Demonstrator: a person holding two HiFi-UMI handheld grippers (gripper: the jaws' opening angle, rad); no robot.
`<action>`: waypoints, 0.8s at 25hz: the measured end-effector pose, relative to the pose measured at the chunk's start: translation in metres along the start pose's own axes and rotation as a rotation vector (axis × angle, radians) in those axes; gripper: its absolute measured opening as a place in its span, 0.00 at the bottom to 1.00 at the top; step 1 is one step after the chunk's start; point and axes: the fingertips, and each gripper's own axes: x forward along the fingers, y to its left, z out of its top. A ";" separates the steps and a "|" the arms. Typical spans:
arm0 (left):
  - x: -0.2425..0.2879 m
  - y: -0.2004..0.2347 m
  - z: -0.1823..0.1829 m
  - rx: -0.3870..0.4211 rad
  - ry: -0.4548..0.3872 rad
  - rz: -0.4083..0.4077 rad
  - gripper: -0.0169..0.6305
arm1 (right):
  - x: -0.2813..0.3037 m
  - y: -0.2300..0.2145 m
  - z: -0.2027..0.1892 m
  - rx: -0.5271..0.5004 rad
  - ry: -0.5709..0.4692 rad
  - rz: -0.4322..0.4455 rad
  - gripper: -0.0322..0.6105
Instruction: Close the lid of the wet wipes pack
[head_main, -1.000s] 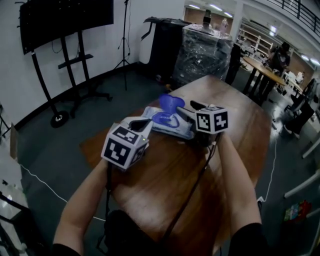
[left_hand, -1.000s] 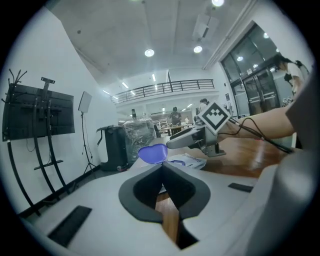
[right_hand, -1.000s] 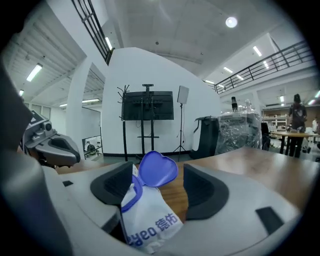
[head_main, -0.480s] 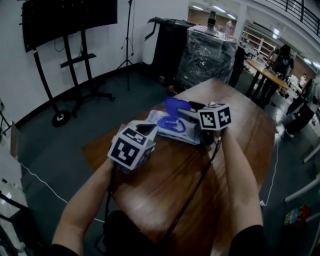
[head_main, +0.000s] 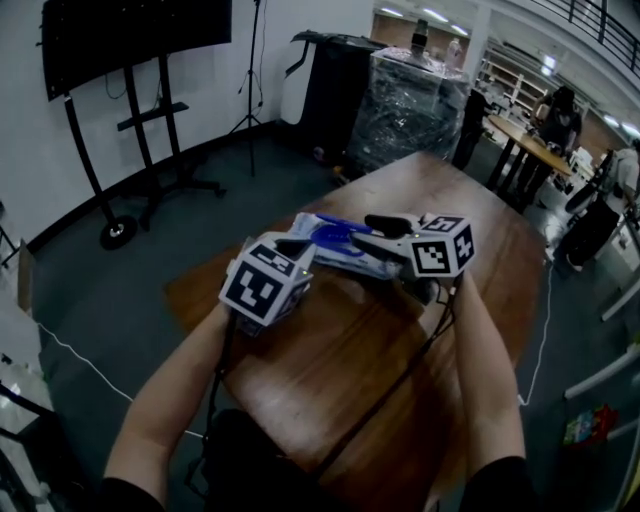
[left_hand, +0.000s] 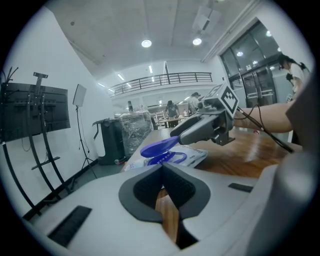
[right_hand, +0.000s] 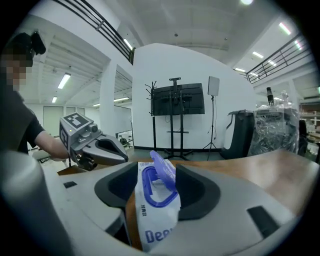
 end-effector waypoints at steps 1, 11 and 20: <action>0.000 0.000 -0.001 0.001 0.002 0.000 0.04 | 0.000 0.003 -0.002 0.011 0.010 0.012 0.44; 0.021 0.012 0.011 0.057 0.041 0.013 0.04 | 0.021 0.015 -0.027 -0.011 0.164 -0.015 0.17; 0.052 0.006 -0.004 0.121 0.128 -0.063 0.04 | 0.033 0.013 -0.041 -0.066 0.287 -0.074 0.07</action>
